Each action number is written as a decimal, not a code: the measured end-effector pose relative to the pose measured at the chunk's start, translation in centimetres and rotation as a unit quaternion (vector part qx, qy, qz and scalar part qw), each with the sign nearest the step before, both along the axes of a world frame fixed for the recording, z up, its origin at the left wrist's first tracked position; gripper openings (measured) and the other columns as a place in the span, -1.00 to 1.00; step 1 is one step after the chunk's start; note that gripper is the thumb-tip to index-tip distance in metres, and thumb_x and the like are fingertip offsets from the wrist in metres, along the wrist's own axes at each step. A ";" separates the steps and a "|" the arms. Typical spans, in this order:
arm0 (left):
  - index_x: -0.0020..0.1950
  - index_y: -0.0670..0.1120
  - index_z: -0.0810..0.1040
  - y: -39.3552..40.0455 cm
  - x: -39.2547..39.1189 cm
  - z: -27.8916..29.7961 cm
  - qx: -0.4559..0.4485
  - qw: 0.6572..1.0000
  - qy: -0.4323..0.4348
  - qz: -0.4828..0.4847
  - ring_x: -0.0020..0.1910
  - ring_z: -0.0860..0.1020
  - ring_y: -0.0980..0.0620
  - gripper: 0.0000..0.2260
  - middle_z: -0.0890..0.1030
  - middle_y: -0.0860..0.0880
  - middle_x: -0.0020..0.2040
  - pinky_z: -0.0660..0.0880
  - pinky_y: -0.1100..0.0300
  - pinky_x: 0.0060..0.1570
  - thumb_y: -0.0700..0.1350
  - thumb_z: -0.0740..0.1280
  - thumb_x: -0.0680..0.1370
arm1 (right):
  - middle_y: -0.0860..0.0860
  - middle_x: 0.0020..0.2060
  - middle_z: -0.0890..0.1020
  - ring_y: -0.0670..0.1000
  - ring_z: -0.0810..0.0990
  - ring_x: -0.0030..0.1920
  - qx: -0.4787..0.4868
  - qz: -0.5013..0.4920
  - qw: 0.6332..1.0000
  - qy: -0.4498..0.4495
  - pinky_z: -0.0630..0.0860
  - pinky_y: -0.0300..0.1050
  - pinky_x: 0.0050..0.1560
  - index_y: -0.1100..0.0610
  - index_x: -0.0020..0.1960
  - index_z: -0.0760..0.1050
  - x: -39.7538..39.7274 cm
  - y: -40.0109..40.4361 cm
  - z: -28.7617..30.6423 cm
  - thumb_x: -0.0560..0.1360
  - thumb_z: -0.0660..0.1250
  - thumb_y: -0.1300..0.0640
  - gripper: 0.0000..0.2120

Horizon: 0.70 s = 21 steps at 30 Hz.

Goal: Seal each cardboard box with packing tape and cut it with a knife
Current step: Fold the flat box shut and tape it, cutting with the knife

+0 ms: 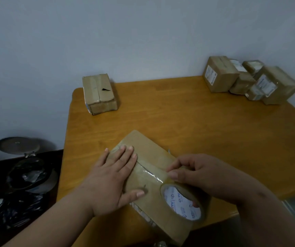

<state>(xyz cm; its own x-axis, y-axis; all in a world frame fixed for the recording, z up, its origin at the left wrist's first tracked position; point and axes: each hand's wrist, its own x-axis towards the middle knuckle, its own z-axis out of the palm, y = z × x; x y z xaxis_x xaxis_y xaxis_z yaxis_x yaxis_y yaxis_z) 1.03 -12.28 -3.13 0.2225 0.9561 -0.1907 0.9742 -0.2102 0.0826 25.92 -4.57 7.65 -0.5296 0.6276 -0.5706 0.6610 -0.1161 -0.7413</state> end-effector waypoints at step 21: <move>0.42 0.20 -0.56 -0.1 1.9 0.7 -0.004 0.996 0.028 0.088 0.50 -0.45 -0.02 -0.19 -0.47 0.08 0.51 -0.35 -0.05 0.49 0.57 -0.44 0.29 | 0.31 -0.09 0.58 0.10 0.57 -0.14 0.035 -0.028 0.985 0.164 0.48 0.04 -0.09 -0.16 0.01 0.59 0.3 1.6 -0.5 0.36 0.40 -0.02 -0.78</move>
<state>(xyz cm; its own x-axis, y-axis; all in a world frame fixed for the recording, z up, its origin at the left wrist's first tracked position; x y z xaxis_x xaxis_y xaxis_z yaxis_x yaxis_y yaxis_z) 2.89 -12.38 -2.42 0.0399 0.9777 -0.2062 0.9990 -0.0347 0.0284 26.25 -2.97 7.10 -0.6424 0.6926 -0.3280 0.3784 -0.0855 -0.9217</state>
